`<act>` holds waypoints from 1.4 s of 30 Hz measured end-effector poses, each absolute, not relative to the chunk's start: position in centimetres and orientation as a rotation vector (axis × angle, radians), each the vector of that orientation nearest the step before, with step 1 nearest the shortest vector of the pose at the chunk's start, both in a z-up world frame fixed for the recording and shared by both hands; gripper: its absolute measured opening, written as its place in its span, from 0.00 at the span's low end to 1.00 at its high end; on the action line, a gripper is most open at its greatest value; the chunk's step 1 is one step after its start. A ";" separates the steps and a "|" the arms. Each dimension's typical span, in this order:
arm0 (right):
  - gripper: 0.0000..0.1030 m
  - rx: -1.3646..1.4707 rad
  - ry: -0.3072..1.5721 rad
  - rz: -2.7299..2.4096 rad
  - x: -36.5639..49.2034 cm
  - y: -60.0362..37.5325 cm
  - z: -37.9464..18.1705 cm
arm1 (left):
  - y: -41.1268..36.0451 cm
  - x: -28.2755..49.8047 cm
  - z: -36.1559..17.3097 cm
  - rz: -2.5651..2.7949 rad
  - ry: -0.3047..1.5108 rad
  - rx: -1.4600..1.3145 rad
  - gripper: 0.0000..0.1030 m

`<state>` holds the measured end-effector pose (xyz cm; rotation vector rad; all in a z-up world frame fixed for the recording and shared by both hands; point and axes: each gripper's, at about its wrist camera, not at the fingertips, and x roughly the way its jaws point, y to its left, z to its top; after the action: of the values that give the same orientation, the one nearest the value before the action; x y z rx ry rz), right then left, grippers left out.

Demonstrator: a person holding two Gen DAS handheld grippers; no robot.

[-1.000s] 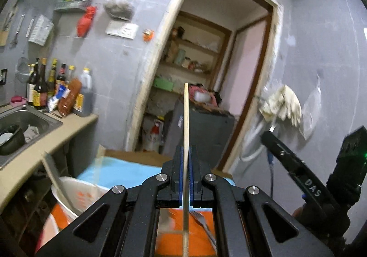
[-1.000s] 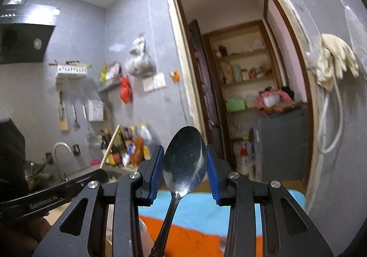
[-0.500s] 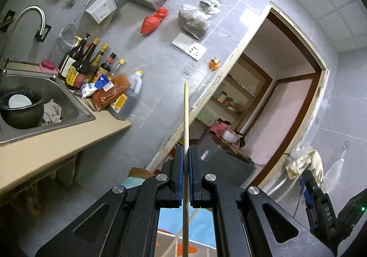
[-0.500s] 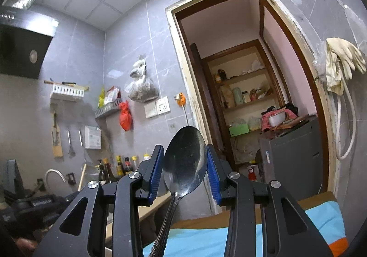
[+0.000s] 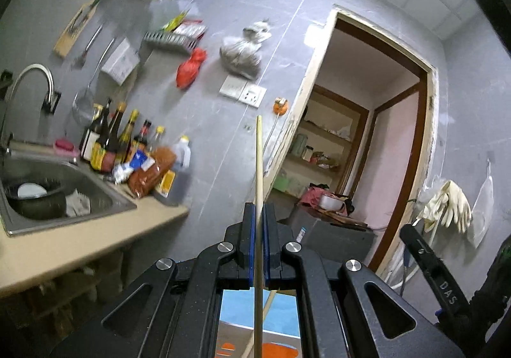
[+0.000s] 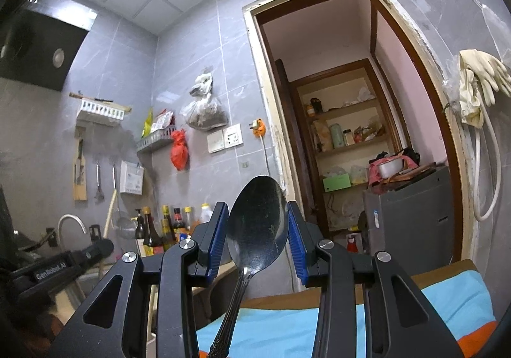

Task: Organize utensils
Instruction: 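Lift the chopstick and spoon and carry both toward the white caddy, then drop the chopstick and spoon into the caddy and open both grippers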

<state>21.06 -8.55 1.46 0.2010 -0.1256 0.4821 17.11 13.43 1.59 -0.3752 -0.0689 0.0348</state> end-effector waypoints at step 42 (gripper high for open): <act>0.38 0.115 -0.120 0.538 18.1 -7.3 0.8 | 10.8 16.1 -1.6 0.052 -0.004 -0.170 0.04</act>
<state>18.10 -7.27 0.76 0.1151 -0.1200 0.5378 16.14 10.83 -1.56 -0.1701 -0.0041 0.0519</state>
